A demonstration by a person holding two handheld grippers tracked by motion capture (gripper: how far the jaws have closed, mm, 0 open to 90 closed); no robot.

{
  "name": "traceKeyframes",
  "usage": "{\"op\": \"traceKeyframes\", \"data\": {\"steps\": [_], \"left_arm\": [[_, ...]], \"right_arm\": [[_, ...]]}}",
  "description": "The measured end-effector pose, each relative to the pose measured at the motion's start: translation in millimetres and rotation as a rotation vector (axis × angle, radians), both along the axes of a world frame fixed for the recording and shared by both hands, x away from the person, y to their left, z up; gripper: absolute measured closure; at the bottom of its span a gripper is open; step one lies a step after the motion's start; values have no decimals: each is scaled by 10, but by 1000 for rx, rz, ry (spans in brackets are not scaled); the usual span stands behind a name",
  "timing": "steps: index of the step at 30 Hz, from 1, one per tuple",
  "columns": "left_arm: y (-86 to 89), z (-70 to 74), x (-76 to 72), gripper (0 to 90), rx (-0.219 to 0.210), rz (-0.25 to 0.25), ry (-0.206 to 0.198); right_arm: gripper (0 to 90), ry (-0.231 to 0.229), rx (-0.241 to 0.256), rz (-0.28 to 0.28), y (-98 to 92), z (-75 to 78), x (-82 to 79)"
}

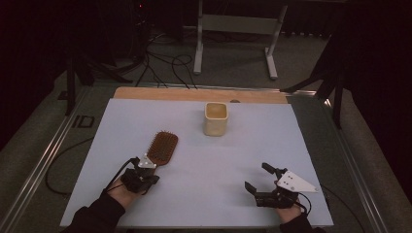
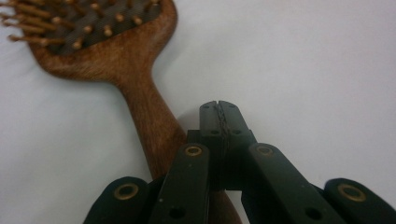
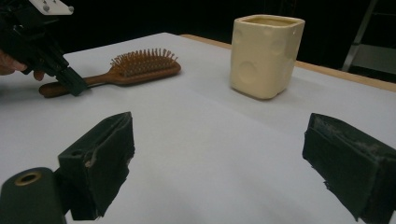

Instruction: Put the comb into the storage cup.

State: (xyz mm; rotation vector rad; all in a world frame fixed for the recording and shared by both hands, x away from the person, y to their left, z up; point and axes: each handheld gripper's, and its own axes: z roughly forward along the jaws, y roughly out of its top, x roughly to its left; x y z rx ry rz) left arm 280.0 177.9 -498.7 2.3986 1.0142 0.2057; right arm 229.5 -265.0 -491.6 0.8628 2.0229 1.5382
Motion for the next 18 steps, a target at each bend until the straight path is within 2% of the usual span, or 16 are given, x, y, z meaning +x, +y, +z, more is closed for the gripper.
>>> {"op": "traceKeyframes", "data": {"steps": [4,10,12,15,18], "left_arm": [[66,-4,1,900,16,12,5],[139,4,8,900,19,23,13],[170,-2,8,900,34,29,14],[211,-1,8,900,34,44,12],[260,20,20,900,16,48,17]], "right_arm": [[88,0,-2,-1,-3,-2,1],[88,4,-2,-2,4,-4,2],[88,3,-2,-2,7,-3,0],[88,4,-1,-1,6,-5,1],[88,5,0,0,8,-6,2]]}}
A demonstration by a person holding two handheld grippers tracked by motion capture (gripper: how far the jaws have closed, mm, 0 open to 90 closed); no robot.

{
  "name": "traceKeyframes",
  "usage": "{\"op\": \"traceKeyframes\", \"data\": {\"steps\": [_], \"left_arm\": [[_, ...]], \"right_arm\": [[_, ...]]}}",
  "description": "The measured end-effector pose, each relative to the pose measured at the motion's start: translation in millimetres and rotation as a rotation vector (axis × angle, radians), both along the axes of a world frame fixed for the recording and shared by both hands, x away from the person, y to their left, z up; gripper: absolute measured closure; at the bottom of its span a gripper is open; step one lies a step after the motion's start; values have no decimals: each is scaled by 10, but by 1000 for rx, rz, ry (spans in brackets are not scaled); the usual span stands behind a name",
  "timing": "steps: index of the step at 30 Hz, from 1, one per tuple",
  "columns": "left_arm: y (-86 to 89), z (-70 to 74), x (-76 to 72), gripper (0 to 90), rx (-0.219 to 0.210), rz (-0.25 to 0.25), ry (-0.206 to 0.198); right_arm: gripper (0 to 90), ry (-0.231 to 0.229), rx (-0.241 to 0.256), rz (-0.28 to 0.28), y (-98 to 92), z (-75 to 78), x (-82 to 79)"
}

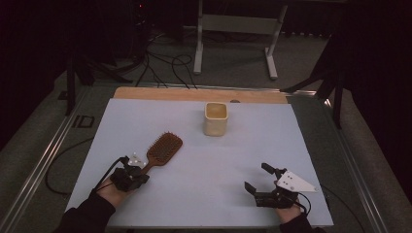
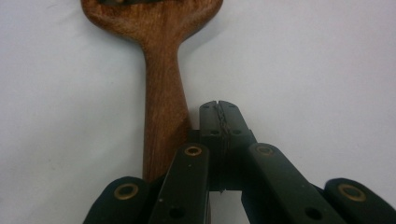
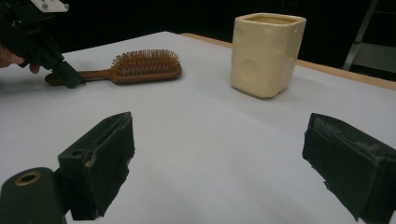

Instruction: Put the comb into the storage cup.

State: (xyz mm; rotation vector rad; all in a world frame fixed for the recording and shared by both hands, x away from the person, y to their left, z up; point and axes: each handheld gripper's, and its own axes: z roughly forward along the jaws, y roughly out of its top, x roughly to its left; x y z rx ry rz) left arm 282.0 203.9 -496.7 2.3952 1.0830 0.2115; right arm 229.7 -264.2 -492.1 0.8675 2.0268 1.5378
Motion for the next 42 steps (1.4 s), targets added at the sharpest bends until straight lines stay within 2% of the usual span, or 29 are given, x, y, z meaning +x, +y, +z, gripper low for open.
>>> {"op": "traceKeyframes", "data": {"steps": [9,18,24,29,30,33,34,35,36,39,42], "left_arm": [[71,172,23,900,-38,-1,-20],[77,258,58,900,-28,-21,-24],[75,325,93,900,-37,-10,-11],[68,358,140,846,-20,-17,5],[60,368,159,846,-3,-26,16],[50,381,196,742,19,-26,32],[50,386,209,742,22,-28,41],[40,385,239,633,37,-21,62],[40,385,239,594,37,-21,62],[-7,365,269,484,79,-38,95],[-34,357,280,369,89,-47,105]], "right_arm": [[88,1,1,0,-1,1,-1],[88,2,2,1,-2,2,-2],[88,1,1,2,-1,1,0],[88,0,1,1,0,3,-1],[88,1,1,1,0,2,-1],[88,3,2,2,1,1,0],[88,3,2,2,1,1,0],[88,4,4,3,2,-1,1],[88,4,4,3,2,-1,1],[88,2,4,3,0,0,2],[88,3,5,3,2,-1,2]]}}
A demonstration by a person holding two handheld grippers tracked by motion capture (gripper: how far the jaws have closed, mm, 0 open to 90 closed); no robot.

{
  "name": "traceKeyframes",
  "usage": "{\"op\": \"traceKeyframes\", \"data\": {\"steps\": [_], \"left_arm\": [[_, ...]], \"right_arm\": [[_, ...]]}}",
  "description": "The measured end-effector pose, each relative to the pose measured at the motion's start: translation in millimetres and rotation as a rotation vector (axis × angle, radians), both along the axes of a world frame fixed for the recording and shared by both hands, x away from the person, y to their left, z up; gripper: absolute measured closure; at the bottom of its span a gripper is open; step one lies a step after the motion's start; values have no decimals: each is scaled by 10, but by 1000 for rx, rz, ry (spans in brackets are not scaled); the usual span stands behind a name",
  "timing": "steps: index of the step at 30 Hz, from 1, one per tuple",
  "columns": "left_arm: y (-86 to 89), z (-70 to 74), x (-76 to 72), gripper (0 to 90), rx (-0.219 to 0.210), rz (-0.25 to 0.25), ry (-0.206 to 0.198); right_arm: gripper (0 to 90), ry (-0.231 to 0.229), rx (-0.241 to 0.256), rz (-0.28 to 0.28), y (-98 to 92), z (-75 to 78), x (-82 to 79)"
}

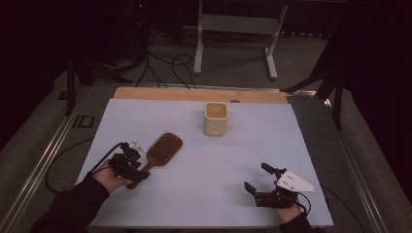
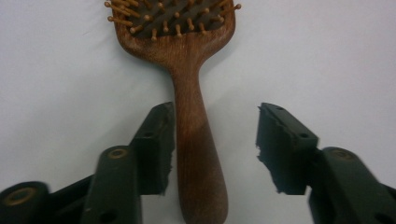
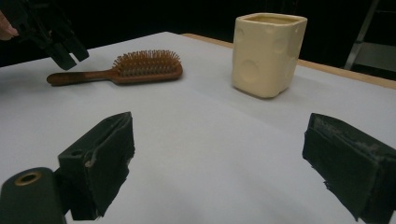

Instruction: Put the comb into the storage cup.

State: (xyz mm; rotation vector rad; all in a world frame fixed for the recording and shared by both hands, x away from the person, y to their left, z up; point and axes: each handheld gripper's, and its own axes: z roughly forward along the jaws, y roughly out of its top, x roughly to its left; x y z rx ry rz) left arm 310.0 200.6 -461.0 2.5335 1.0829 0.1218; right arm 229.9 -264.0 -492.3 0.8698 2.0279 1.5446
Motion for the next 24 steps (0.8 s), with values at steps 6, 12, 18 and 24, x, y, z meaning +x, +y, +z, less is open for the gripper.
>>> {"op": "traceKeyframes", "data": {"steps": [6,12,18,24], "left_arm": [[-94,-57,57,147,53,15,27],[-106,-134,195,9,56,27,120],[-123,-130,287,19,47,33,142],[-140,-134,385,52,71,43,156]], "right_arm": [[88,1,-3,0,1,-1,-1],[88,-1,-5,4,8,-1,0],[88,4,-5,1,7,-4,0],[88,2,-8,4,9,-6,1]]}}
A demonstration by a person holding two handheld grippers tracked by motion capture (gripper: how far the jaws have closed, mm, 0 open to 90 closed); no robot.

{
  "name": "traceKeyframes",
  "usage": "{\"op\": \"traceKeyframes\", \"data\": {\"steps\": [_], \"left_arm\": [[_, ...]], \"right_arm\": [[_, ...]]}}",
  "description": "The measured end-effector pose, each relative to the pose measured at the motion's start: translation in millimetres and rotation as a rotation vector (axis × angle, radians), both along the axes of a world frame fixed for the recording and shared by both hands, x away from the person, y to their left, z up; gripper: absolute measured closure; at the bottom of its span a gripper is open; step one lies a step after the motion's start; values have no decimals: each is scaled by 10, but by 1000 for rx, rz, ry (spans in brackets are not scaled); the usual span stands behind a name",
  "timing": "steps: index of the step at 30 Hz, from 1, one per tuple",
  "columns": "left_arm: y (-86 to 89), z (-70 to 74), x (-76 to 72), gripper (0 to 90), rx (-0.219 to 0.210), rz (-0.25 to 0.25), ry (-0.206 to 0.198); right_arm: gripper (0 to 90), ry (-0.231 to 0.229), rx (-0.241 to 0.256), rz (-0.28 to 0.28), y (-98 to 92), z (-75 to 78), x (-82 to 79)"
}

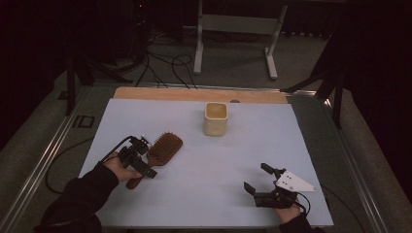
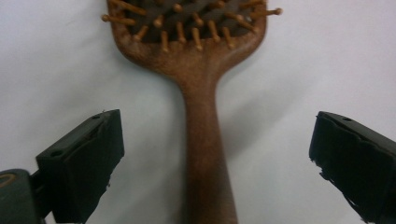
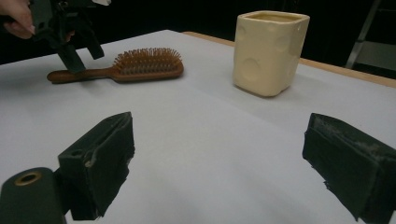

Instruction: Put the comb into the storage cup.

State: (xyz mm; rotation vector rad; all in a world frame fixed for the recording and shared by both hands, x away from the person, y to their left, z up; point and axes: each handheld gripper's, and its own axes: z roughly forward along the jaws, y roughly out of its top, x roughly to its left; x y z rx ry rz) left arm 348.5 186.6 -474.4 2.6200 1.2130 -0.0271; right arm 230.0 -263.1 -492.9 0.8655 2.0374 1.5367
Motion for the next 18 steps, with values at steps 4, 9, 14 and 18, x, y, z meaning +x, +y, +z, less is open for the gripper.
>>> {"op": "traceKeyframes", "data": {"steps": [4,9,14,18], "left_arm": [[17,0,62,158,-5,22,13],[13,11,107,235,-17,20,22],[-30,-4,137,328,-3,22,33],[-54,-42,166,414,19,29,41]], "right_arm": [[88,0,-2,-1,-4,-2,2],[88,0,-1,1,-3,0,0],[88,-1,-2,1,-1,-1,1],[88,-1,-2,-1,-3,-1,1]]}}
